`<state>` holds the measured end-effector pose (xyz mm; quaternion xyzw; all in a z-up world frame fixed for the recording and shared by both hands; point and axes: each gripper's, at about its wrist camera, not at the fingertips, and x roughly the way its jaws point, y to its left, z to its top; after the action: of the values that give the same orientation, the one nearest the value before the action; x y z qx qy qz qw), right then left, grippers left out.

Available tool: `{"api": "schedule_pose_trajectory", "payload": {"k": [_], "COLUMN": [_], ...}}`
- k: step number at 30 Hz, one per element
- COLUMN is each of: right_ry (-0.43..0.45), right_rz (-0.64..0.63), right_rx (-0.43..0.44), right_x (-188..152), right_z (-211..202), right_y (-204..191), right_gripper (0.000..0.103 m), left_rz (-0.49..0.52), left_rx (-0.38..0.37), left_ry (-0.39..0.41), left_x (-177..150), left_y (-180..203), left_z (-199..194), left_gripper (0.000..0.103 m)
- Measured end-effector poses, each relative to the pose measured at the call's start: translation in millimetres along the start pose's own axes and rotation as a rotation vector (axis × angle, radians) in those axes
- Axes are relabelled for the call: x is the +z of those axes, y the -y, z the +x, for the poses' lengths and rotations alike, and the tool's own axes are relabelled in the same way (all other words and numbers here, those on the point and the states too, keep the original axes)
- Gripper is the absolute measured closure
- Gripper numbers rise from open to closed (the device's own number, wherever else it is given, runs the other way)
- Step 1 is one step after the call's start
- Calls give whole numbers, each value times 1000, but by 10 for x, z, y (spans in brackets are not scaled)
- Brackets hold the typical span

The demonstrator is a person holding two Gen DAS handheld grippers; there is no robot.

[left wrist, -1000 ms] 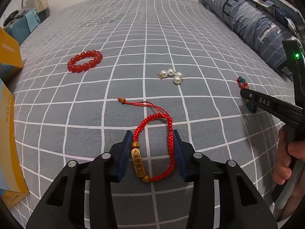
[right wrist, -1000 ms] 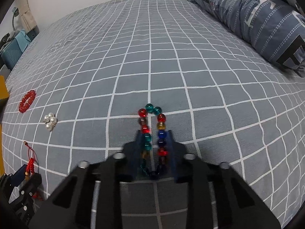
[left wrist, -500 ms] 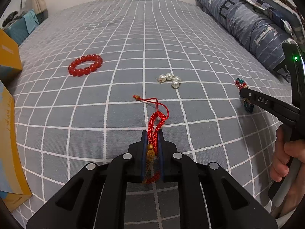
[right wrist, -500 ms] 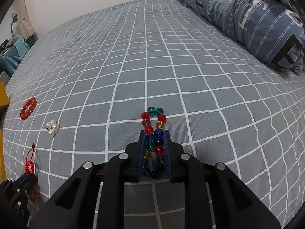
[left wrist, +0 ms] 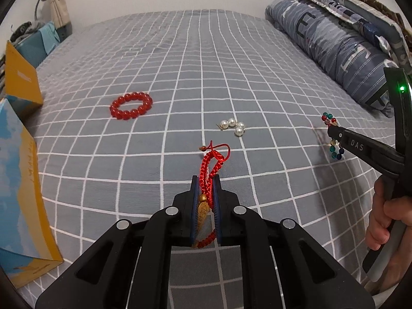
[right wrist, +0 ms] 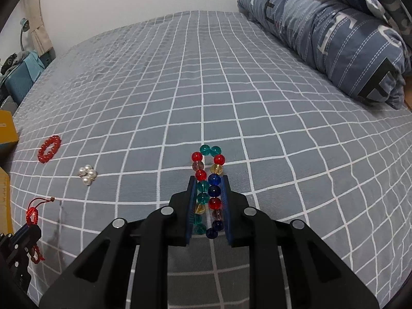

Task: Organize jewelry
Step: 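Carry both held bracelets over the open white box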

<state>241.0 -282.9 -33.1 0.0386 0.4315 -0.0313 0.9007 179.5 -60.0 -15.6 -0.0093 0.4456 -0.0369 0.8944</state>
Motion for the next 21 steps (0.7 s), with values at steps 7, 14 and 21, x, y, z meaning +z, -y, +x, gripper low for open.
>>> {"api": "schedule_pose_trajectory", "payload": {"k": [7, 14, 21], "right_ry": [34, 62, 95], "right_rz": [-19, -41, -64], "right_rx": [12, 21, 44], "right_x": [0, 14, 22], "right_z": [-281, -528, -813], "right_y": [-118, -265, -445], "right_gripper": [85, 85, 85], "left_rz": [-11, -30, -56], "left_rx": [6, 34, 80], "left_ry": [34, 60, 77], "left_x": [27, 26, 30], "left_y": [-75, -195, -361], "left_z": [-264, -540, -780], "left_gripper": [93, 93, 93]}}
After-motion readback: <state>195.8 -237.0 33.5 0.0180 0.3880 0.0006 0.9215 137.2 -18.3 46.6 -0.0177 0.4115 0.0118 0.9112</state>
